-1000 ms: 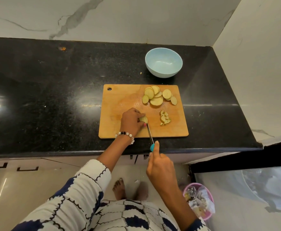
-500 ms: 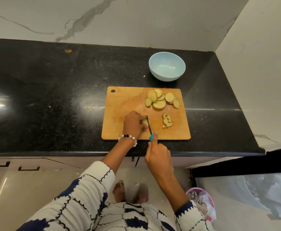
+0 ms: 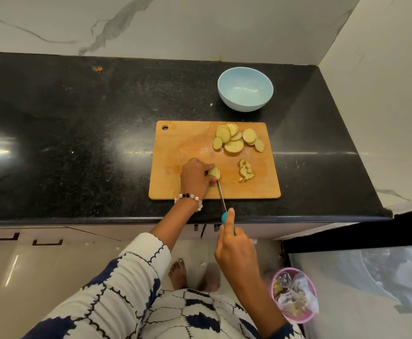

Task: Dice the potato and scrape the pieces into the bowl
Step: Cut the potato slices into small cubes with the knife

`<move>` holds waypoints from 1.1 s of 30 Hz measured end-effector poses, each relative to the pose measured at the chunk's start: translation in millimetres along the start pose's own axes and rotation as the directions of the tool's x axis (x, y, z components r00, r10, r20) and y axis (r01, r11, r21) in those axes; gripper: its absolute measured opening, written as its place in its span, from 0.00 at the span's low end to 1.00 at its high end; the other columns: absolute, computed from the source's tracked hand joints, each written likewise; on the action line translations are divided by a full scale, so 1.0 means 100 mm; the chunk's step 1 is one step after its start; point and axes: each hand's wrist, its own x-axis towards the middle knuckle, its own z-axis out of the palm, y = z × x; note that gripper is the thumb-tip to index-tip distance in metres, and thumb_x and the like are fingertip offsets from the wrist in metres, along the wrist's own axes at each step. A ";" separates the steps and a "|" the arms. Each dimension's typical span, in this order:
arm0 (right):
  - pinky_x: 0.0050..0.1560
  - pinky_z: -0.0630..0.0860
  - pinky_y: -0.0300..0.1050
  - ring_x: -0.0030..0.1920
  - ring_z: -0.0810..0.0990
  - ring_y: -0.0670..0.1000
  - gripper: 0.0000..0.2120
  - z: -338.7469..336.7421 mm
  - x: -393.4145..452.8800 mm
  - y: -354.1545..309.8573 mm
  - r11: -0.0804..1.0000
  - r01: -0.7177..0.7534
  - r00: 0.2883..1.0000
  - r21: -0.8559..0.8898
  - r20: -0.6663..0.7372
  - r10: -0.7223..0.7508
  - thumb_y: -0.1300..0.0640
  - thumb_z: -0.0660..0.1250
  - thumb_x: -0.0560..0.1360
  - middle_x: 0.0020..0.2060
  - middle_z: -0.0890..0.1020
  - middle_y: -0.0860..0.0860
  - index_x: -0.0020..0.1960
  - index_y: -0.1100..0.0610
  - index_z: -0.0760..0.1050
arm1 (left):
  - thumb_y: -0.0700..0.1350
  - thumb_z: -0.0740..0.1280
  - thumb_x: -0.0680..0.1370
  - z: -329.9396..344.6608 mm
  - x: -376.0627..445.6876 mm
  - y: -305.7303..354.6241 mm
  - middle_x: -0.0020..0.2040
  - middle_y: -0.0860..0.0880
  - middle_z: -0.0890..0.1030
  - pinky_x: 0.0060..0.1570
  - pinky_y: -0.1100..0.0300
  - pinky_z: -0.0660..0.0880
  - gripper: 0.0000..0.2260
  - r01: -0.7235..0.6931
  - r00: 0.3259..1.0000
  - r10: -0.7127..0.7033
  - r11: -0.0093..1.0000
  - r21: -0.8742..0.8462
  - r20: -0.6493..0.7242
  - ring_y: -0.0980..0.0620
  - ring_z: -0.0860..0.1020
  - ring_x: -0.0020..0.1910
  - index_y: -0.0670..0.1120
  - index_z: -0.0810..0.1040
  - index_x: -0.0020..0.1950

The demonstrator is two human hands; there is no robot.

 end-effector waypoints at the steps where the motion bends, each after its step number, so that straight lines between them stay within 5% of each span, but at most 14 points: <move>1: 0.26 0.62 0.42 0.25 0.66 0.48 0.27 -0.07 -0.02 0.01 0.999 -0.013 1.000 0.051 0.007 0.012 0.58 0.64 0.75 0.30 0.77 0.55 0.71 0.67 0.64 | 0.44 0.74 0.70 0.00 0.00 0.00 0.52 0.47 0.78 0.49 0.62 0.70 0.19 -0.003 1.000 0.003 1.000 0.000 0.003 0.50 0.75 0.50 0.48 0.79 0.60; 3: 0.29 0.66 0.45 0.29 0.71 0.50 0.27 -0.16 0.01 0.03 0.993 -0.002 1.000 0.114 -0.007 0.003 0.52 0.51 0.78 0.33 0.78 0.55 0.73 0.64 0.60 | 0.44 0.74 0.69 -0.02 0.00 0.00 0.51 0.47 0.78 0.49 0.64 0.69 0.19 -0.002 1.000 0.003 1.000 -0.016 0.011 0.51 0.76 0.50 0.48 0.79 0.59; 6: 0.33 0.68 0.47 0.34 0.75 0.53 0.29 -0.22 0.18 0.02 0.986 0.027 0.996 0.162 -0.092 -0.012 0.49 0.46 0.77 0.36 0.78 0.55 0.75 0.62 0.57 | 0.43 0.75 0.69 -0.07 0.00 -0.03 0.51 0.46 0.79 0.50 0.66 0.68 0.19 -0.014 0.999 0.016 0.999 -0.045 0.040 0.51 0.76 0.49 0.47 0.80 0.59; 27: 0.40 0.61 0.46 0.48 0.76 0.59 0.27 -0.08 0.41 -0.18 0.996 -0.063 0.990 -0.057 0.122 0.070 0.56 0.48 0.83 0.52 0.76 0.60 0.76 0.62 0.40 | 0.43 0.75 0.68 -0.04 -0.04 -0.08 0.45 0.45 0.79 0.43 0.66 0.67 0.16 -0.032 0.999 0.026 0.989 -0.148 -0.045 0.50 0.76 0.44 0.45 0.82 0.54; 33: 0.35 0.64 0.48 0.38 0.77 0.60 0.26 -0.10 0.05 -0.05 0.999 -0.013 0.998 0.033 0.061 0.011 0.57 0.54 0.81 0.43 0.79 0.62 0.75 0.64 0.51 | 0.43 0.75 0.68 -0.05 -0.06 -0.07 0.47 0.45 0.80 0.43 0.70 0.66 0.16 -0.015 0.999 0.008 0.986 -0.166 -0.039 0.50 0.77 0.45 0.44 0.82 0.55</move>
